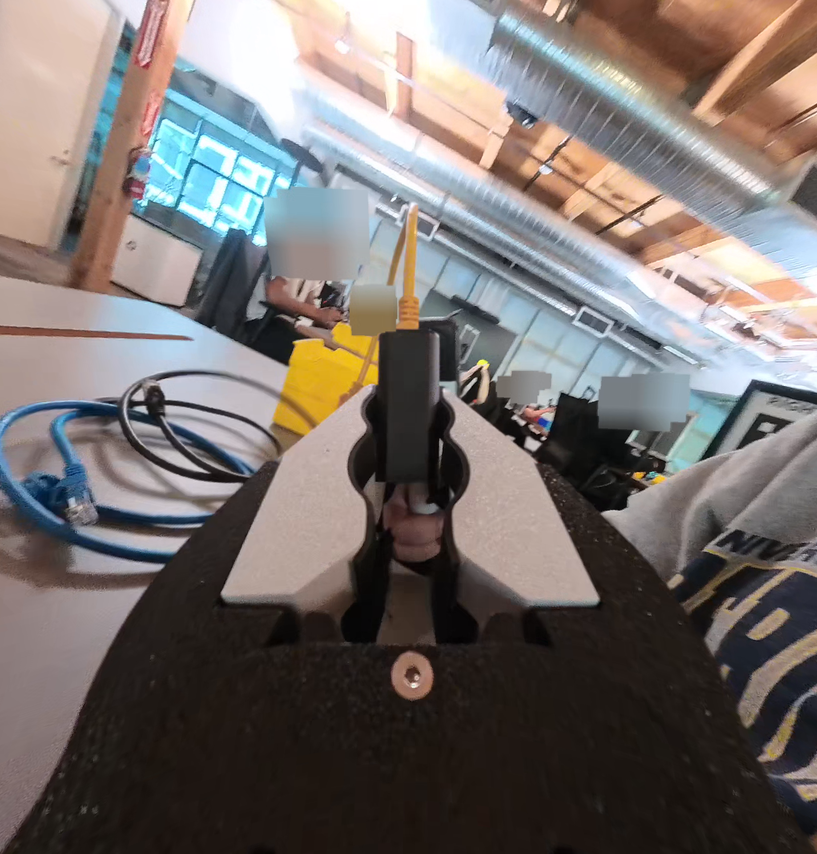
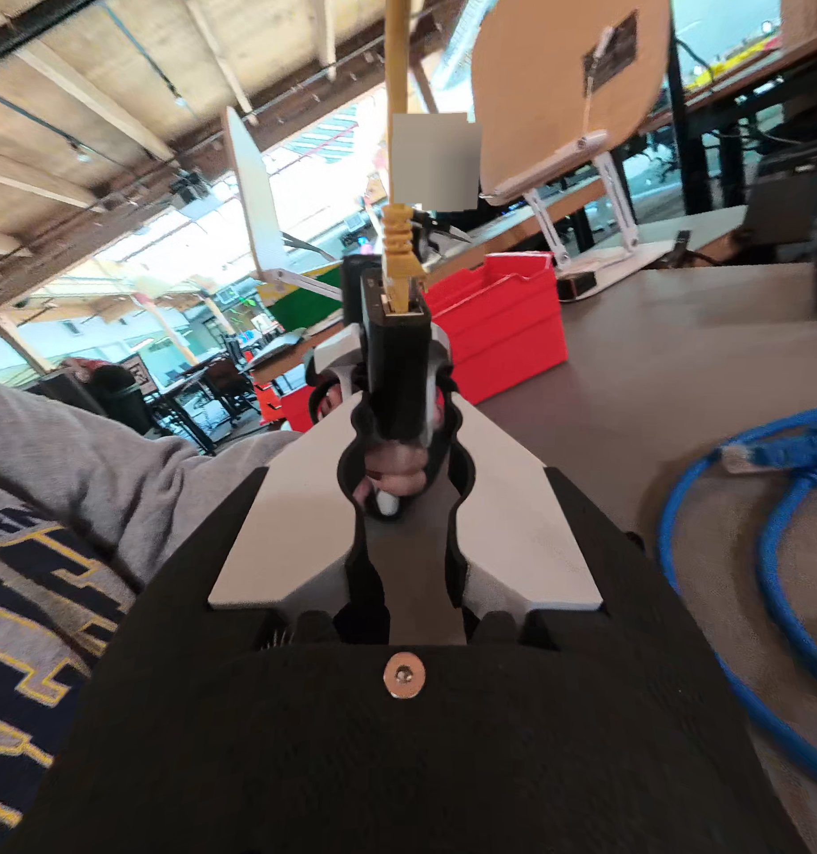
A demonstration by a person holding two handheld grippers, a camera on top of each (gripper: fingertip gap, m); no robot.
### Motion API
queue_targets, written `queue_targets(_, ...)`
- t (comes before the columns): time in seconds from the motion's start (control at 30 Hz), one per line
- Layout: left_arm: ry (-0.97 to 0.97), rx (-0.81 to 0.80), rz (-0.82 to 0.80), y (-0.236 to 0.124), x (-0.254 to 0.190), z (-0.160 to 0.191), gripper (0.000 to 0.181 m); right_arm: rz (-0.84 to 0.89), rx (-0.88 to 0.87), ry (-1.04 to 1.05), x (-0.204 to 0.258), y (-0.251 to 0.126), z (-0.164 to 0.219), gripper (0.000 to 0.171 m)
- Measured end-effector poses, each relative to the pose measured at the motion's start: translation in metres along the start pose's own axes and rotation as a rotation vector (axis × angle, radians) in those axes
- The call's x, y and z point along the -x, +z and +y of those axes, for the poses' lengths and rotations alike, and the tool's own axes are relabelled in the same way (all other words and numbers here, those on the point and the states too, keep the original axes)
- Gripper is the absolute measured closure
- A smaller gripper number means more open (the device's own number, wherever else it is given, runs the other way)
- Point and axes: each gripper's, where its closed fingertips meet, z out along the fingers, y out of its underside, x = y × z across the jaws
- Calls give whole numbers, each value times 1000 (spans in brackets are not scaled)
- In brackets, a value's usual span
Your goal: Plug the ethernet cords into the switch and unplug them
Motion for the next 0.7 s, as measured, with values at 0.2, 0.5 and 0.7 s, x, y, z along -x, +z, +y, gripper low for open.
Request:
queue_targets(0.2, -59, -36, 77, 1, -6, -2, 160, 56, 7, -153, 6, 1, -3, 149)
queue_targets(0.5, 181, 59, -271, -20, 33, -11, 141, 744, 325, -852, -47, -42, -15, 150)
queue_targets(0.7, 267, 145, -502, -41, 63, -16, 157, 987, 635, -1289, -69, -68, -4, 150)
